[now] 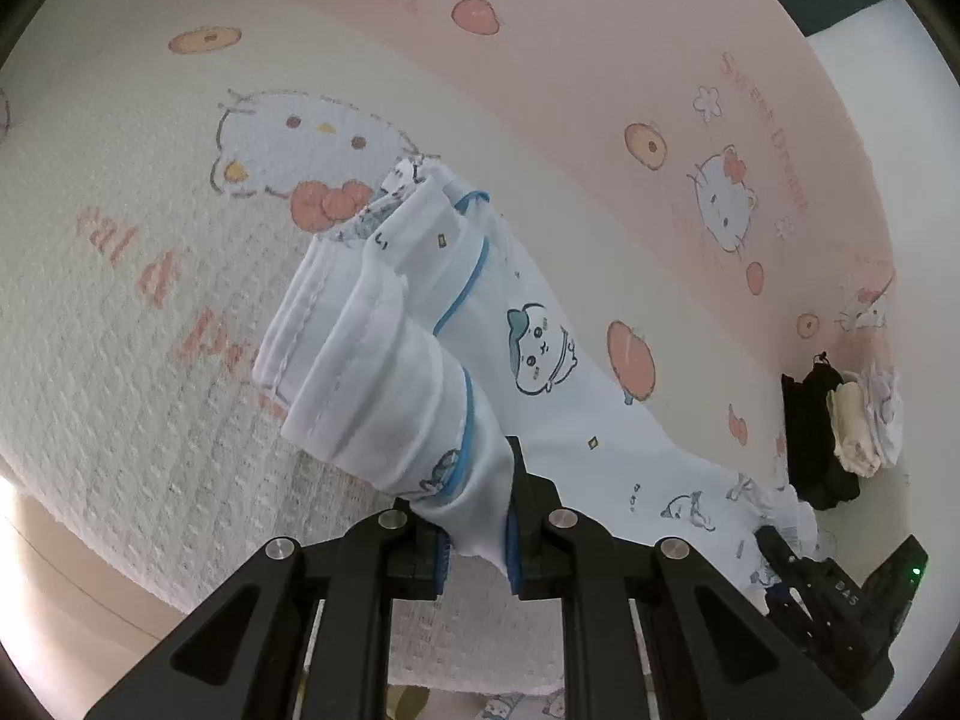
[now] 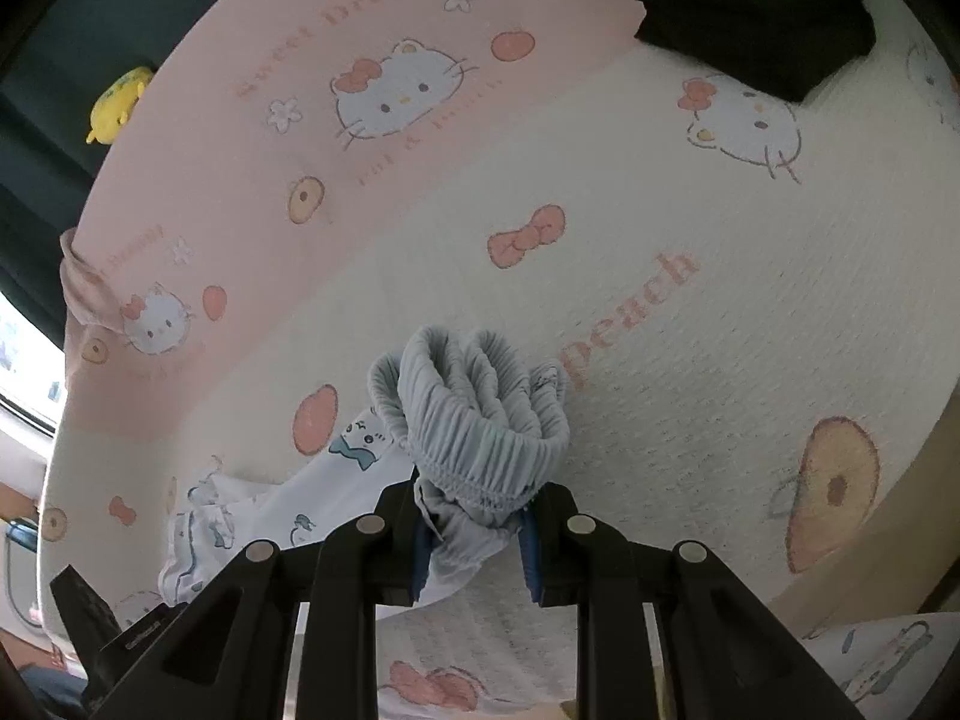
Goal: Fold clothes
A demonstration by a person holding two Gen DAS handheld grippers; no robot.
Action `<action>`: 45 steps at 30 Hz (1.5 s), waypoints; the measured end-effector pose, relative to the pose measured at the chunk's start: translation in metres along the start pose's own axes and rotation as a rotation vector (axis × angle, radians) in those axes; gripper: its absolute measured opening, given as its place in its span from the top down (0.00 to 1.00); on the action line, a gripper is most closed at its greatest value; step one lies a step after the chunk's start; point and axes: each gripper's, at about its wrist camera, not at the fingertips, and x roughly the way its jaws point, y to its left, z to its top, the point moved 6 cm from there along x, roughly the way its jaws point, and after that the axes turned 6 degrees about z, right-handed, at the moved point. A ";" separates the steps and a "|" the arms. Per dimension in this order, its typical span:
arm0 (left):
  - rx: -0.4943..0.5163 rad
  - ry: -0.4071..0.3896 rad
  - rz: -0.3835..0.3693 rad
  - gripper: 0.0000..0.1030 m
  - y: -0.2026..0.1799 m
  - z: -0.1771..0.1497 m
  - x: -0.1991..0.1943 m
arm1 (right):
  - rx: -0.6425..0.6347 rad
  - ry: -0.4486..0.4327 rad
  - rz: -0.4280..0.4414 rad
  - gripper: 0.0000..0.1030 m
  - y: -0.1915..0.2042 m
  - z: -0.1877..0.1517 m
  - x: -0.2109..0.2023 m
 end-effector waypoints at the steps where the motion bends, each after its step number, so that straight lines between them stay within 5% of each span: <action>1: -0.017 0.016 -0.012 0.89 0.001 0.000 0.003 | 0.007 0.005 -0.001 0.79 -0.001 0.000 0.002; 7: -0.188 0.140 -0.118 0.80 0.013 -0.002 0.014 | 0.075 0.046 0.017 0.76 -0.006 0.003 0.011; 11: -0.252 0.153 -0.190 0.28 0.010 -0.004 0.004 | 0.095 0.057 0.054 0.76 -0.005 0.007 0.012; 14: -0.219 0.143 -0.150 0.25 0.002 -0.009 -0.004 | 0.085 0.062 0.069 0.76 -0.002 0.008 0.009; 19: -0.050 0.143 0.021 0.25 -0.010 -0.023 -0.012 | 0.082 0.049 0.096 0.76 0.004 0.007 -0.002; 31: 0.469 -0.087 0.274 0.25 -0.052 -0.050 -0.053 | 0.107 0.062 0.159 0.76 0.012 0.009 -0.019; 37: 0.840 -0.205 0.407 0.25 -0.087 -0.071 -0.036 | 0.115 0.091 0.158 0.76 0.015 0.012 -0.018; 45: 1.197 -0.284 0.503 0.25 -0.104 -0.100 -0.009 | 0.147 0.125 0.172 0.76 0.010 0.013 -0.016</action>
